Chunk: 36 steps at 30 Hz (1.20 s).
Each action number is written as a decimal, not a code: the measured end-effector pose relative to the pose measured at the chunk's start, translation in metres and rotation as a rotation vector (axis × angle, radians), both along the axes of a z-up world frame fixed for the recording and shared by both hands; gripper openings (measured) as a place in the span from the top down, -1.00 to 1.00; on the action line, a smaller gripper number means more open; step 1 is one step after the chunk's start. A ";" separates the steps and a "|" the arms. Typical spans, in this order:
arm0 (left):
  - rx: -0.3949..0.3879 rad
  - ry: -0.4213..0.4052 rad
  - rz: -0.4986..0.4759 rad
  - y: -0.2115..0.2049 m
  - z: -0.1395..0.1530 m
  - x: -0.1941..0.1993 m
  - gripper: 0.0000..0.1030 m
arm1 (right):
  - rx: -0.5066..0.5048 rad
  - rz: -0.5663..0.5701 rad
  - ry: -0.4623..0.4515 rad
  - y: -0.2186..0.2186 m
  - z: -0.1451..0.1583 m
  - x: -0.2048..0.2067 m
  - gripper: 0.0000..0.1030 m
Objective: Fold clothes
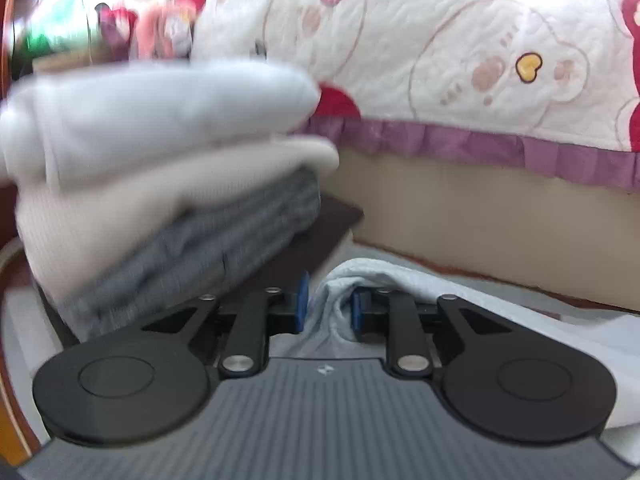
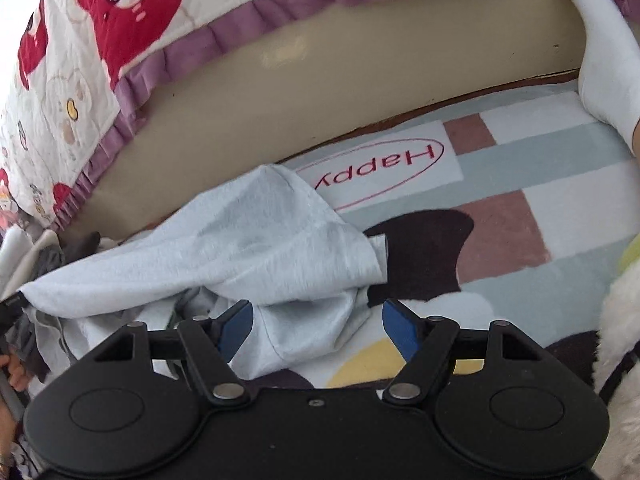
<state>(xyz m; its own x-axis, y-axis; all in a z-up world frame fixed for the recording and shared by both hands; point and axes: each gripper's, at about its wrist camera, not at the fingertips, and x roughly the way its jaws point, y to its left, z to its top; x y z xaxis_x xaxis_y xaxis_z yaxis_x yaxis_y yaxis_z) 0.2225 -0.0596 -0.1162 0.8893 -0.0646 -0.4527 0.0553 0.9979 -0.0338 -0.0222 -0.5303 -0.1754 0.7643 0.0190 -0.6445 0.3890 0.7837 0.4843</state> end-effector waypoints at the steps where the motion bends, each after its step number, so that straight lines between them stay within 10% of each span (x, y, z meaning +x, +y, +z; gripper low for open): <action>1: -0.006 0.027 -0.004 0.003 -0.004 -0.003 0.58 | -0.014 0.007 0.002 0.004 -0.001 0.001 -0.50; 13: -0.008 0.134 -0.037 0.020 -0.018 -0.005 0.40 | -0.163 0.006 0.094 0.033 -0.022 0.063 -0.59; 14: -0.004 0.138 -0.044 0.020 -0.019 -0.005 0.40 | -0.195 0.028 0.112 0.037 -0.022 0.069 -0.47; 17: 0.005 0.142 -0.057 0.020 -0.021 -0.004 0.40 | -0.302 0.095 0.145 0.045 -0.019 0.080 0.81; 24: -0.062 0.125 -0.047 0.023 -0.019 0.001 0.35 | -0.469 0.090 -0.033 0.047 0.062 0.036 0.85; 26: -0.075 0.140 -0.019 0.023 -0.019 0.002 -0.15 | -0.658 0.048 -0.011 0.057 0.084 0.028 0.85; 28: -0.083 0.151 -0.025 0.023 -0.022 0.003 -0.16 | -0.756 0.016 0.008 0.059 0.097 0.024 0.85; 36: 0.060 0.297 0.055 0.024 -0.022 0.001 -0.46 | -0.420 -0.040 0.034 0.038 0.062 0.016 0.85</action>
